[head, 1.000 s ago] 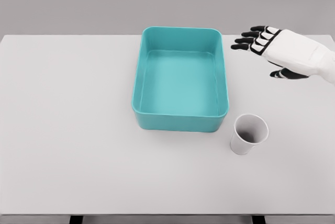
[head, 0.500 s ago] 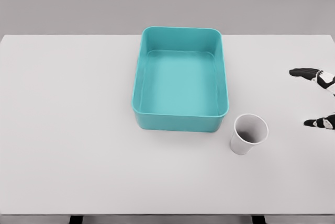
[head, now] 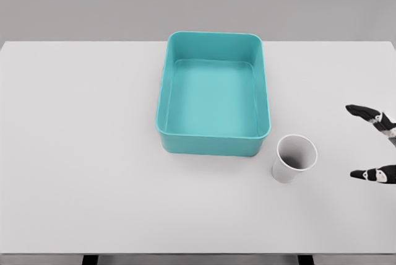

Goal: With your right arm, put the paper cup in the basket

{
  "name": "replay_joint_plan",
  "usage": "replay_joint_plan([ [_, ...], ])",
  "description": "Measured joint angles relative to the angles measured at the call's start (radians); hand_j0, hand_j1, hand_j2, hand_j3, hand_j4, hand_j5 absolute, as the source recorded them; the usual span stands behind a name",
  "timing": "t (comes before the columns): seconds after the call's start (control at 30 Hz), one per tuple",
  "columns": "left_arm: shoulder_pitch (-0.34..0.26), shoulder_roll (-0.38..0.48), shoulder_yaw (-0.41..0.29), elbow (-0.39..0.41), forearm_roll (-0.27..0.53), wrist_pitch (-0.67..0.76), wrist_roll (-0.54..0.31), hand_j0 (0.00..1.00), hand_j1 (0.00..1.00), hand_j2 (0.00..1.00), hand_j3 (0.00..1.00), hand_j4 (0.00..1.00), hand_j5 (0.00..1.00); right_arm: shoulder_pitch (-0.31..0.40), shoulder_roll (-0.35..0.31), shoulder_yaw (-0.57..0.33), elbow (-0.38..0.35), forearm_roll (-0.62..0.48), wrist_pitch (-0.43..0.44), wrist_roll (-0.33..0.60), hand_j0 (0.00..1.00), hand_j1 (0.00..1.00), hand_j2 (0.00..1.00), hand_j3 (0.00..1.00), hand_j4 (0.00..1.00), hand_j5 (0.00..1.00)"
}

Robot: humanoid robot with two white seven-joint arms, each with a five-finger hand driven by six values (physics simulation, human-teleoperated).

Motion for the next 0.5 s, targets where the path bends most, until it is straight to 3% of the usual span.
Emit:
replay_joint_plan([
  [0.5,0.000,0.000,0.000,0.000,0.000,0.000,0.000,1.00,1.00,1.00,1.00,1.00,1.00,-0.028,0.151,0.062,0.018,-0.016,0.223,0.000,1.00,1.00,1.00,1.00,1.00,1.00],
])
